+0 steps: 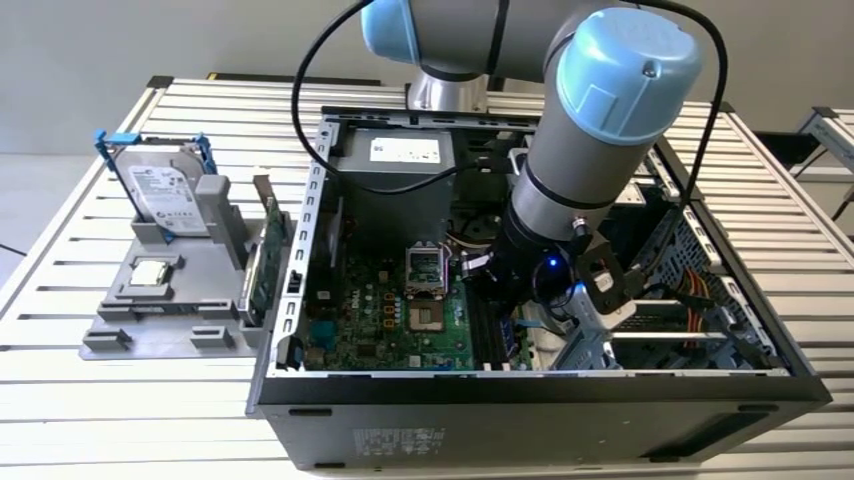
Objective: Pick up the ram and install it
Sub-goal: 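Insert the ram into the slot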
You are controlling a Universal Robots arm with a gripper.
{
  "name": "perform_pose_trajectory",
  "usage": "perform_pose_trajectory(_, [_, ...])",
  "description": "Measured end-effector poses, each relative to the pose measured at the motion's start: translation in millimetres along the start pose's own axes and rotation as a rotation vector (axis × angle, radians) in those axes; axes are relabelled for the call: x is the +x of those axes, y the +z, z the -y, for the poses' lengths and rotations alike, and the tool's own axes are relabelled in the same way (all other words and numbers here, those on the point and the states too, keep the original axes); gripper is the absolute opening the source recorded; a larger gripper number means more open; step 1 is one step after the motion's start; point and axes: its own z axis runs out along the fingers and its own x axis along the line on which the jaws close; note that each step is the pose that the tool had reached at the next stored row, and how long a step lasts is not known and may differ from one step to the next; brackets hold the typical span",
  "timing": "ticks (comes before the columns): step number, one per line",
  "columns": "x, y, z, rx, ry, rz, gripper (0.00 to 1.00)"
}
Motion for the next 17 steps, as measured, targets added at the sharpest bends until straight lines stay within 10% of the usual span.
perform_pose_trajectory(17, [0.1,-4.8,-0.4,0.0001,0.0,0.0003,0.0])
